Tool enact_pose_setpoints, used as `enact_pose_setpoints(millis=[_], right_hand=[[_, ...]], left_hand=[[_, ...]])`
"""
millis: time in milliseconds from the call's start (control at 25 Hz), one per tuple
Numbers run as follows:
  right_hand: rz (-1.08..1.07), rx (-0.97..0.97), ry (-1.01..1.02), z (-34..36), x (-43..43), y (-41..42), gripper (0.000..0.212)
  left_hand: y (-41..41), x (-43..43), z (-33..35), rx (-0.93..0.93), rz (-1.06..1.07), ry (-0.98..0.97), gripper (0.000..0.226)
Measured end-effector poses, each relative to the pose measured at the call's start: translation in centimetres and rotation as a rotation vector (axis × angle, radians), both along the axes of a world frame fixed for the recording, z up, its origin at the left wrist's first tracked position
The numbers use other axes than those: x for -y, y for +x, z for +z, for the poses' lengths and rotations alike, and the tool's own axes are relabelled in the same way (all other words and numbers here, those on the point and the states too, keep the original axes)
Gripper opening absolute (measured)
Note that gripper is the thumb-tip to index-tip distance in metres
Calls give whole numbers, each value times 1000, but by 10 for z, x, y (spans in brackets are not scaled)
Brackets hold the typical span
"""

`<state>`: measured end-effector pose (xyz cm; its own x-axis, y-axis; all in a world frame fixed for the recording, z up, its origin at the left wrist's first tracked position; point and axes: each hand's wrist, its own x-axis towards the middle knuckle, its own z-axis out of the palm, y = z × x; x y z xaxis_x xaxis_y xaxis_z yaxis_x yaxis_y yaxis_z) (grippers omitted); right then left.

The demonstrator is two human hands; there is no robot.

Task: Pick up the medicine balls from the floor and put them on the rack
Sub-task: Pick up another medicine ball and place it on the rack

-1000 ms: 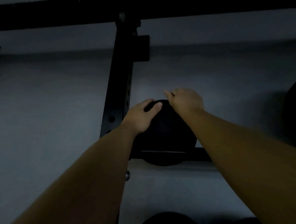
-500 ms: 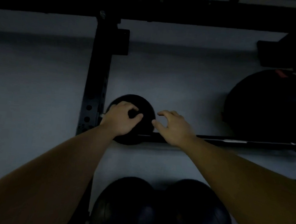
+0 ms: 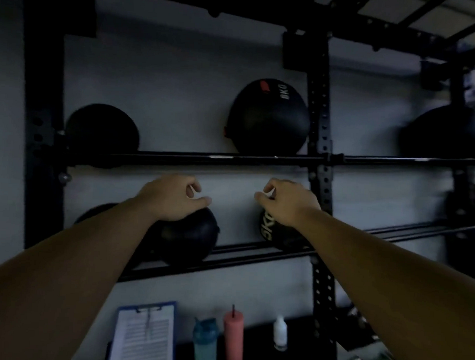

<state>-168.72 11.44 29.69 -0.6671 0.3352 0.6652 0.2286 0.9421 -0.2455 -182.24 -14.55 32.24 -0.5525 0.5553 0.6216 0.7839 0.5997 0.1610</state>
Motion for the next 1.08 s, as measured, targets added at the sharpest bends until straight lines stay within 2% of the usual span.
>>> enact_pose_setpoints(millis=[160, 320, 600, 800, 1080], right_hand=[[-115, 78, 3, -38, -29, 107, 43], [-233, 96, -61, -61, -30, 215, 46], [-465, 108, -99, -105, 42, 364, 45], [-515, 259, -148, -150, 111, 414, 50], [-552, 277, -174, -175, 157, 460, 46]], left_hand=[[91, -52, -34, 66, -125, -98, 45], [177, -75, -44, 66, -228, -173, 39], [284, -48, -74, 67, -441, -187, 47], [319, 2, -125, 118, -502, -312, 52], [363, 22, -141, 139, -543, -348, 50]])
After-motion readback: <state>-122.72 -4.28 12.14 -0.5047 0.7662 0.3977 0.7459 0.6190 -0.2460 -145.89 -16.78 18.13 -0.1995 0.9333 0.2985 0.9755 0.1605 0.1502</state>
